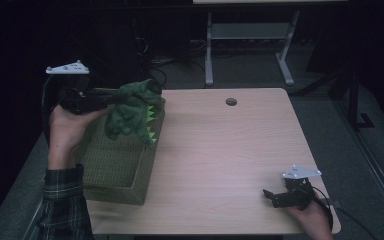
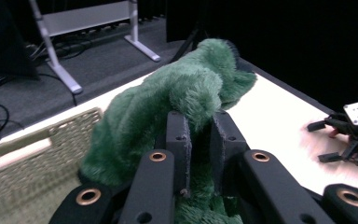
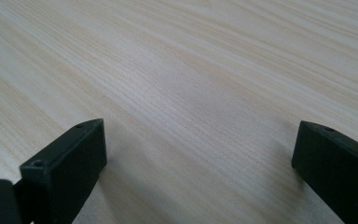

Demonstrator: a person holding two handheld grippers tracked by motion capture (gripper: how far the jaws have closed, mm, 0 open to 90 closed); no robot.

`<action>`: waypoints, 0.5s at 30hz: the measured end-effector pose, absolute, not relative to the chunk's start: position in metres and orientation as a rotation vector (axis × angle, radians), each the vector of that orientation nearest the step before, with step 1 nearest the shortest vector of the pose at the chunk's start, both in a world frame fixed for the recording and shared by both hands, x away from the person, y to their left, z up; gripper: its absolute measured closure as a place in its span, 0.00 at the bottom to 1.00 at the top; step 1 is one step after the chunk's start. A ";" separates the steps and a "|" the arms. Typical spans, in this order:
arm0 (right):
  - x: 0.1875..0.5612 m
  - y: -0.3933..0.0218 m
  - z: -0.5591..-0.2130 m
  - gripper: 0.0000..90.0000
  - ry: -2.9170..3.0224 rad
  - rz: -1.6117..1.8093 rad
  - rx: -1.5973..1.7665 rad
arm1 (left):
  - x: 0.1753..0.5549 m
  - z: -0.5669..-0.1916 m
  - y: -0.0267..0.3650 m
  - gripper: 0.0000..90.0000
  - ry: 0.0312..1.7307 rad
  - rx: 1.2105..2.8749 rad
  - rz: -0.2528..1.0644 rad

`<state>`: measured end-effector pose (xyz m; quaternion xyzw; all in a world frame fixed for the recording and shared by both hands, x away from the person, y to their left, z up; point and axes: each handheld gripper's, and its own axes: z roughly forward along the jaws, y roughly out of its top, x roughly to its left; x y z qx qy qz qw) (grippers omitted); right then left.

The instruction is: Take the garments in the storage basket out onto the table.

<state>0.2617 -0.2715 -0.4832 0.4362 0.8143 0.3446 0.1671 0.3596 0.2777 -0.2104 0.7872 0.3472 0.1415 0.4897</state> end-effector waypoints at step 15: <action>0.262 -0.271 -0.483 0.03 2.317 0.982 1.242 | 0.367 -0.217 0.219 0.88 0.755 1.968 0.294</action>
